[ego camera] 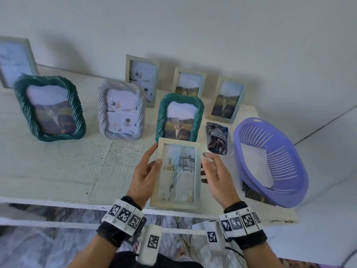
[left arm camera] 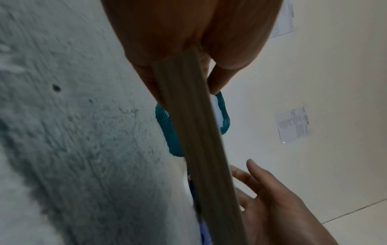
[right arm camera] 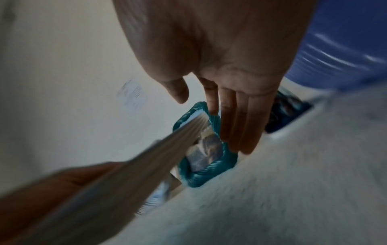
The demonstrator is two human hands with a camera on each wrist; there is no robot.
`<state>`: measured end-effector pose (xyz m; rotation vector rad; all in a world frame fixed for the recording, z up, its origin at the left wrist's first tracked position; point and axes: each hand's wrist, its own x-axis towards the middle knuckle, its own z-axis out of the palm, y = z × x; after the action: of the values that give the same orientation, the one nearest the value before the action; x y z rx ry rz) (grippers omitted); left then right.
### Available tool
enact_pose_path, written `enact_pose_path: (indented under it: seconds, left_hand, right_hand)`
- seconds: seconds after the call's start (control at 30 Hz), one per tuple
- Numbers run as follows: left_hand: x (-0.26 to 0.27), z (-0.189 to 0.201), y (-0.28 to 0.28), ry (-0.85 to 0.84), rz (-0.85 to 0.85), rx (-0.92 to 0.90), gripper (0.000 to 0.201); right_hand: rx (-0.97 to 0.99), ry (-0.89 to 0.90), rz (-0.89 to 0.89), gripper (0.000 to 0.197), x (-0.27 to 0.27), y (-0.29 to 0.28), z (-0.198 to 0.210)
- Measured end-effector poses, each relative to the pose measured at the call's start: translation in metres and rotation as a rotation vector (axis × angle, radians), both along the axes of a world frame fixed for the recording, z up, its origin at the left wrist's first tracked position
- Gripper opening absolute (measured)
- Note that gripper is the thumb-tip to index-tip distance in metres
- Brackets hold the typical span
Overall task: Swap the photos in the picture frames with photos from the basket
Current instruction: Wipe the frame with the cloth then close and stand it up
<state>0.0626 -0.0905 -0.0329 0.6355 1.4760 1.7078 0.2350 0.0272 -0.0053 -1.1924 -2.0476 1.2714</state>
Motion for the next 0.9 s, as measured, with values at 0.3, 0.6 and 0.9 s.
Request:
enact_pose_path:
  seconds: [0.3,0.6,0.9]
  left_hand:
    - [-0.021,-0.012,-0.015,0.04,0.041,-0.006,0.05]
    - [-0.039,-0.017,-0.02,0.043,0.047,0.006,0.05]
    - [-0.05,-0.019,-0.015,0.125,0.075,0.048,0.045]
  right_hand:
    - [0.528,-0.689,-0.057,0.048,-0.061,0.116,-0.014]
    - [0.397,-0.999,-0.082,0.051,-0.074,0.134,-0.034]
    - [0.499,-0.617,-0.178,0.038,-0.061,0.103,-0.001]
